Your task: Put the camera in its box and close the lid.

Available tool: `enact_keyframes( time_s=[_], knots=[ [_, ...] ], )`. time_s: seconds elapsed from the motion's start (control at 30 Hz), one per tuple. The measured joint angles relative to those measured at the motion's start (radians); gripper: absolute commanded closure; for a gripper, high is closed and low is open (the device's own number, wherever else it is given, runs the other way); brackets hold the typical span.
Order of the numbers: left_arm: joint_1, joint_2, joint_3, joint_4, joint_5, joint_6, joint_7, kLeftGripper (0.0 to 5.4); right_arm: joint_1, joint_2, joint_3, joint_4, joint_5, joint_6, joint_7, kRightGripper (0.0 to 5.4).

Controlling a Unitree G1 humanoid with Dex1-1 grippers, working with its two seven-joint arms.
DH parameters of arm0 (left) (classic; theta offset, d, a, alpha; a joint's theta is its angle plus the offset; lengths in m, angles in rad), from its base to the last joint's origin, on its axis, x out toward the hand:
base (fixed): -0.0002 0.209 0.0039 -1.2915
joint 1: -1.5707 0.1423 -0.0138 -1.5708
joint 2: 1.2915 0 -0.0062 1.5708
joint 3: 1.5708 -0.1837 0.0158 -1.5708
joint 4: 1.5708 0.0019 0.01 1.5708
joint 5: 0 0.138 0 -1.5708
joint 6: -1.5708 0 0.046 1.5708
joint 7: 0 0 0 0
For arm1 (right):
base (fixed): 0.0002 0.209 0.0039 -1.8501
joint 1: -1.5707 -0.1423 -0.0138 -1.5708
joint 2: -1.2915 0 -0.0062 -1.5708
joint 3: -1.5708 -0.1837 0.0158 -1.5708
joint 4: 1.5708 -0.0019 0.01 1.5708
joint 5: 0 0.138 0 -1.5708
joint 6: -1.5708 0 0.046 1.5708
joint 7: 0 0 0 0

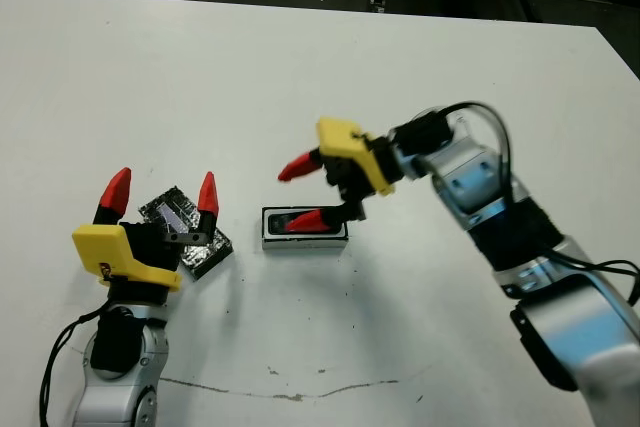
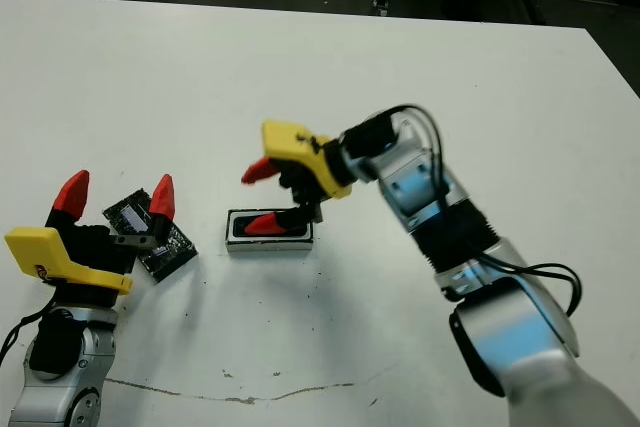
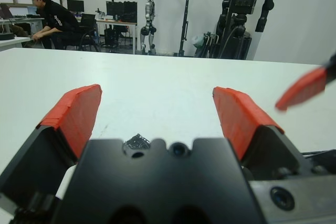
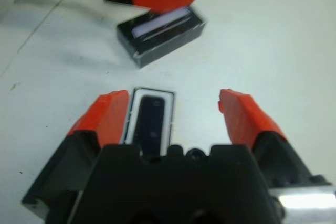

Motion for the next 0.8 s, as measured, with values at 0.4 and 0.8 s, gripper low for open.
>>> enact_keyframes(
  time_s=[0.4,0.8],
  knots=[
    [-0.001,-0.001,-0.001,0.009,0.002,-0.019,-0.001,0.00,0.058,-0.077,-0.284,-0.285,0.200,0.258,-0.226,0.01],
    [-0.001,-0.001,-0.004,0.009,0.013,-0.017,0.000,0.00,0.476,-0.032,-0.283,-0.523,0.116,0.126,-0.609,1.58]
  ],
)
